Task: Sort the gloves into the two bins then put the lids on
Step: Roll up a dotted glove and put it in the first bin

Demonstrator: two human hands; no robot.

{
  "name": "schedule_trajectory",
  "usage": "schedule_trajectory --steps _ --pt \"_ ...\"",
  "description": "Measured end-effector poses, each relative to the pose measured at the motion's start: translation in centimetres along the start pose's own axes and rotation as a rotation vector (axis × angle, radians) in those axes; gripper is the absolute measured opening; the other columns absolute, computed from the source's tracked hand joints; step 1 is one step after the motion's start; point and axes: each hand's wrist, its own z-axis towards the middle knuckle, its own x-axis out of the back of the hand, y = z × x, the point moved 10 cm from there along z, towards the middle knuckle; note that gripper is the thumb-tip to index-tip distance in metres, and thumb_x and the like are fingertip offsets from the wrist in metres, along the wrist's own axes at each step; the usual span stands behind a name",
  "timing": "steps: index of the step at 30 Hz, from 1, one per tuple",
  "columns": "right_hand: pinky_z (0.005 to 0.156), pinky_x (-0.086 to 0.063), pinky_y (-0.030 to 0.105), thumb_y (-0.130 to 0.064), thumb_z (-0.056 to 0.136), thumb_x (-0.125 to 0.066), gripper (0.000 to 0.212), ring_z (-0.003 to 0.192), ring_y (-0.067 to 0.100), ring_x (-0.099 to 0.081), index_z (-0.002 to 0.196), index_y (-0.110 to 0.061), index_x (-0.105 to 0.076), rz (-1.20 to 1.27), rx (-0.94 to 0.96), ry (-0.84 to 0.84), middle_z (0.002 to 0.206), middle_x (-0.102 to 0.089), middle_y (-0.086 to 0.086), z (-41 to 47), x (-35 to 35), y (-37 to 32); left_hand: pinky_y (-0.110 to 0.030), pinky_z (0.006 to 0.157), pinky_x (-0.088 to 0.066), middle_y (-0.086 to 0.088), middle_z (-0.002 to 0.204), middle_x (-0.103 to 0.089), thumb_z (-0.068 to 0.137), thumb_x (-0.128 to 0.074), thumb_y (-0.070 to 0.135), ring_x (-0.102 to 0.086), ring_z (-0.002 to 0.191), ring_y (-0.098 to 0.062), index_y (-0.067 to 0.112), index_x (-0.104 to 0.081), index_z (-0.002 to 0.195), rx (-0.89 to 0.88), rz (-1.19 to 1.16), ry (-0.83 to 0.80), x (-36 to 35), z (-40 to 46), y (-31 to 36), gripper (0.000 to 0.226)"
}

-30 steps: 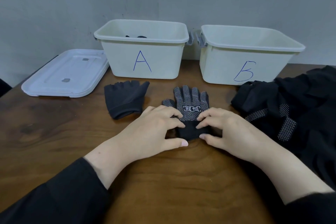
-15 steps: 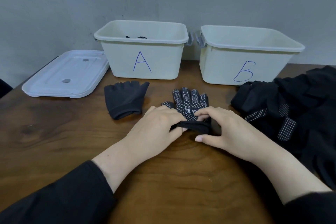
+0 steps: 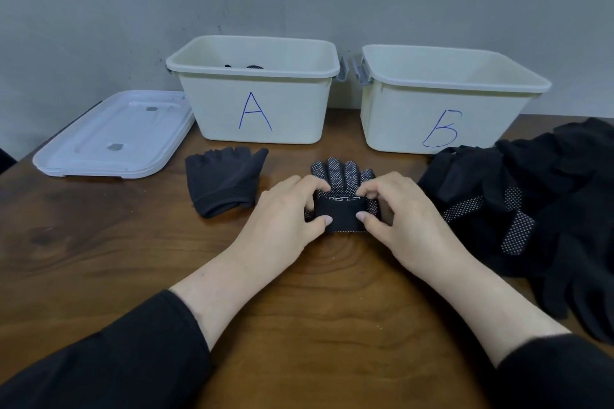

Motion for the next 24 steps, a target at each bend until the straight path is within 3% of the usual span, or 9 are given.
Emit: schedule_trajectory --steps 3,7,10,13,18,21,24 --pt "0.083 -0.048 0.052 -0.014 0.086 -0.077 0.02 0.102 0.022 -0.054 0.105 -0.02 -0.074 -0.106 0.103 -0.002 0.108 -0.06 -0.007 0.0 -0.3 -0.6 -0.042 0.095 -0.042 0.007 0.117 -0.054 0.087 -0.073 0.029 -0.051 0.109 -0.016 0.027 -0.063 0.125 -0.131 0.128 0.049 0.3 0.0 0.9 0.04" --pt "0.09 -0.047 0.048 -0.009 0.089 -0.073 0.022 0.112 0.026 -0.058 0.108 -0.017 -0.077 -0.167 0.164 -0.039 0.119 -0.066 -0.006 -0.4 -0.8 -1.0 -0.038 0.095 -0.034 0.008 0.122 -0.066 0.088 -0.059 0.016 -0.054 0.114 -0.017 0.022 -0.074 0.113 -0.331 0.281 0.032 -1.0 -0.8 2.2 0.03" --pt "0.093 -0.047 0.049 -0.012 0.093 -0.07 0.026 0.114 0.023 -0.056 0.118 -0.017 -0.074 -0.188 0.156 -0.058 0.123 -0.063 -0.006 -0.5 -0.8 -0.9 -0.032 0.098 -0.027 0.01 0.126 -0.067 0.09 -0.052 0.019 -0.051 0.119 -0.012 0.021 -0.073 0.118 -0.312 0.256 -0.026 -1.4 -0.9 1.7 0.035" --pt "0.099 -0.041 0.04 -0.018 0.094 -0.068 0.035 0.119 0.017 -0.051 0.128 -0.019 -0.067 -0.153 0.197 -0.071 0.128 -0.057 -0.01 -0.7 -0.4 -1.6 -0.029 0.107 -0.022 0.012 0.142 -0.056 0.099 -0.049 0.023 -0.041 0.133 -0.008 0.024 -0.062 0.135 -0.278 0.225 -0.105 -1.5 -1.0 1.6 0.039" --pt "0.106 -0.036 0.038 -0.035 0.093 -0.069 0.044 0.127 0.007 -0.046 0.135 -0.027 -0.063 -0.146 0.162 -0.231 0.138 -0.053 -0.02 -0.9 -1.7 -0.8 -0.03 0.11 -0.021 0.014 0.145 -0.052 0.1 -0.052 0.033 -0.039 0.135 -0.006 0.027 -0.054 0.142 -0.26 0.211 -0.108 -1.2 -1.1 1.7 0.042" --pt "0.101 -0.031 0.032 -0.032 0.093 -0.07 0.044 0.129 0.007 -0.047 0.136 -0.03 -0.062 -0.133 0.102 -0.205 0.138 -0.057 -0.019 -0.8 -1.6 -0.1 -0.032 0.11 -0.022 0.015 0.144 -0.053 0.1 -0.051 0.039 -0.04 0.133 -0.007 0.029 -0.052 0.143 -0.247 0.223 -0.085 -1.1 -1.1 1.7 0.044" --pt "0.097 -0.039 0.036 -0.022 0.088 -0.071 0.04 0.122 0.012 -0.057 0.128 -0.028 -0.067 -0.154 0.075 -0.133 0.129 -0.065 -0.016 -0.5 -1.3 -0.2 -0.032 0.108 -0.024 0.015 0.14 -0.055 0.099 -0.053 0.043 -0.043 0.13 -0.009 0.029 -0.053 0.141 -0.221 0.222 -0.07 -1.3 -1.0 1.8 0.044"
